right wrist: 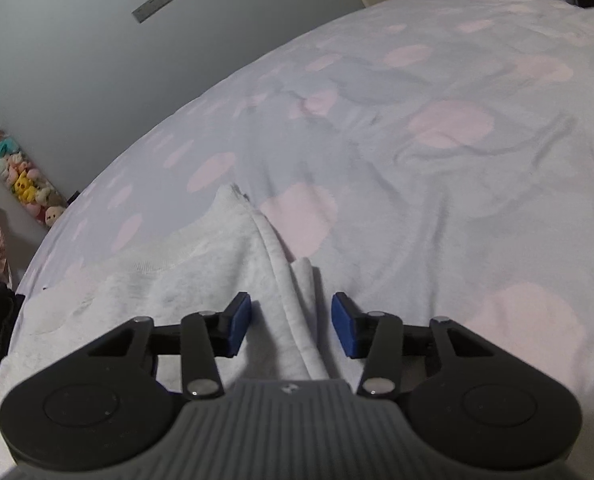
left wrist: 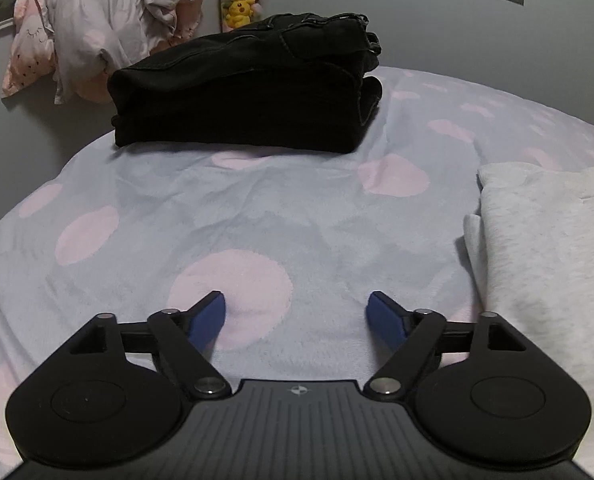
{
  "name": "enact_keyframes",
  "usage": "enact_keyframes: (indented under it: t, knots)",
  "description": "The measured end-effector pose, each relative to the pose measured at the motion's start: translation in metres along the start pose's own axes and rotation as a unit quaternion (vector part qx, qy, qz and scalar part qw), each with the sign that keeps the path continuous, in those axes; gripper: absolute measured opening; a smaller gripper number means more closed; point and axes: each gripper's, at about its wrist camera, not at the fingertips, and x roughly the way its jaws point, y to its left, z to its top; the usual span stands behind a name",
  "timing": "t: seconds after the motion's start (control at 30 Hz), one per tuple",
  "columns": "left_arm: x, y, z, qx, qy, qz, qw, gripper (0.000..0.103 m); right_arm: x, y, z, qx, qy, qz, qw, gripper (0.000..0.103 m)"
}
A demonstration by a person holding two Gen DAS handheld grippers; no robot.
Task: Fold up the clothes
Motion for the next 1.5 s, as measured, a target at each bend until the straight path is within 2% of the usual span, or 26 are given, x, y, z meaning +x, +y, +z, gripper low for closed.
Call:
enact_keyframes:
  t: [0.1,0.2,0.27,0.37,0.53,0.83,1.17,1.5]
  knots:
    - [0.001,-0.003,-0.003,0.005,-0.009,0.009,0.9999,0.099,0.006,0.007,-0.002,-0.021,0.001,-0.002,1.0,0.046]
    - [0.001,-0.002,-0.004,0.001,-0.012,0.009,0.9999,0.101,0.007,0.013,-0.005,-0.042,0.004,-0.001,0.999,0.034]
    - [0.0,-0.003,-0.004,0.004,-0.015,0.012,0.9998,0.102,0.007,0.015,-0.005,-0.049,0.005,-0.003,0.999,0.022]
    - [-0.002,-0.003,-0.007,0.005,-0.023,0.015,0.9996,0.103,0.003,0.022,-0.007,-0.067,-0.001,-0.013,0.998,0.015]
    - [-0.001,0.005,-0.008,-0.016,-0.026,-0.001,0.9995,0.103,-0.01,0.033,-0.007,-0.077,-0.023,-0.031,0.996,0.013]
    - [-0.001,0.0,-0.009,-0.003,-0.026,0.012,0.9996,0.103,-0.043,0.058,-0.004,-0.077,-0.059,-0.028,0.995,0.012]
    - [-0.001,0.001,-0.008,-0.006,-0.025,0.009,0.9996,0.103,-0.066,0.109,0.008,-0.129,-0.028,-0.028,0.991,0.011]
    - [0.0,0.0,-0.009,-0.006,-0.025,0.009,0.9996,0.103,-0.102,0.2,0.035,-0.12,-0.005,-0.001,0.993,0.01]
